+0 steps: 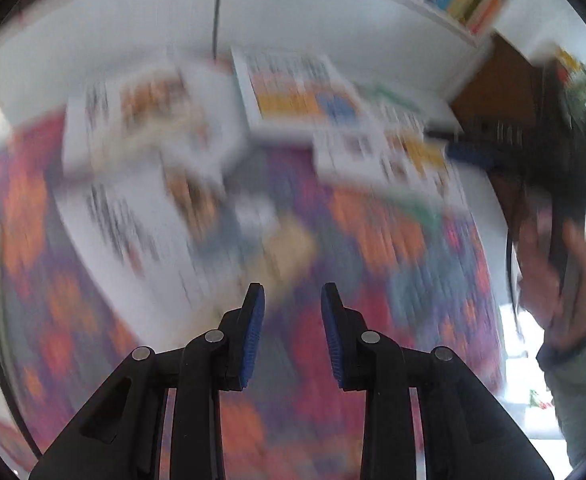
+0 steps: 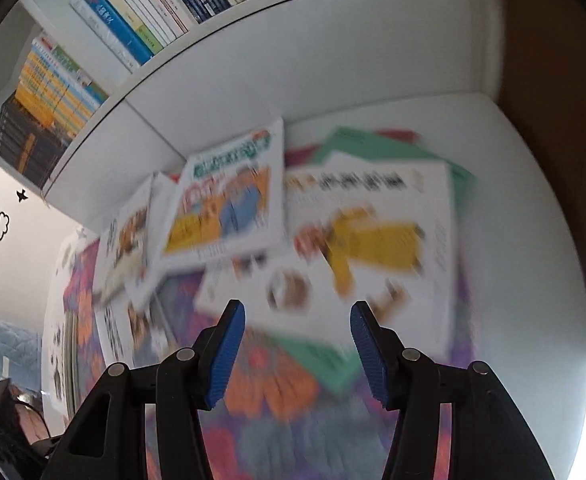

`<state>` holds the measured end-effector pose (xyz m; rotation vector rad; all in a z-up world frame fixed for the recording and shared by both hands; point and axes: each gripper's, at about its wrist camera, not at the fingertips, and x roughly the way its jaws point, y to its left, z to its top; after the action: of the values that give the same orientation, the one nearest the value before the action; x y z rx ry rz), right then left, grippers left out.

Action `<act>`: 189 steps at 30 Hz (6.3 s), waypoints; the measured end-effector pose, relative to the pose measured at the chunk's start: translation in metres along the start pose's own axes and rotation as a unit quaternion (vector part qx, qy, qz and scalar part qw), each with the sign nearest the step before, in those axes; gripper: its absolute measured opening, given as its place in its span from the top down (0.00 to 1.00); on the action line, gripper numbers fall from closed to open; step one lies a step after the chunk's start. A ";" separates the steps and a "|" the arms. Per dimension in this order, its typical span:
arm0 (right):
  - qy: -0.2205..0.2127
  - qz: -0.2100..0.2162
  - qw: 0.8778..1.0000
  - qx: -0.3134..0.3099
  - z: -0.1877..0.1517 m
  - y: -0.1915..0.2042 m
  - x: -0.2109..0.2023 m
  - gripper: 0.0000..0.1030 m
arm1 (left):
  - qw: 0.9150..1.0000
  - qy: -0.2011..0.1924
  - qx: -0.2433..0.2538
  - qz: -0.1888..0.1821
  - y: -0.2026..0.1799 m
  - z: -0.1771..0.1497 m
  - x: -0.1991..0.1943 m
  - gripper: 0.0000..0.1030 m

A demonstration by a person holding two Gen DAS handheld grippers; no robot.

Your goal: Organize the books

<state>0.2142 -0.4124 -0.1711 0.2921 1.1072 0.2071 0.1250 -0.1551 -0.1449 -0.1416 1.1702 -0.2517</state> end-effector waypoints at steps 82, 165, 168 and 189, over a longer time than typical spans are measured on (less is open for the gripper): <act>0.103 0.147 0.975 0.129 -0.213 -0.039 -0.034 0.39 | 0.959 0.076 -0.175 -0.208 0.026 -0.127 0.022 0.73; 0.110 0.162 0.960 -0.202 -0.234 0.445 0.097 0.75 | 0.954 -0.065 -0.291 -0.034 0.417 -0.185 -0.119 0.75; 0.109 0.155 0.962 -0.195 -0.236 0.444 0.099 0.75 | 0.949 -0.076 -0.304 -0.037 0.422 -0.187 -0.117 0.74; 0.121 0.139 0.957 -0.226 -0.253 0.469 0.101 0.60 | 0.943 -0.079 -0.324 -0.009 0.436 -0.193 -0.122 0.74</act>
<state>0.0215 0.0933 -0.2057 0.0081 1.2221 0.7517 -0.0452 0.3016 -0.2151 -0.7388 1.0544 0.1398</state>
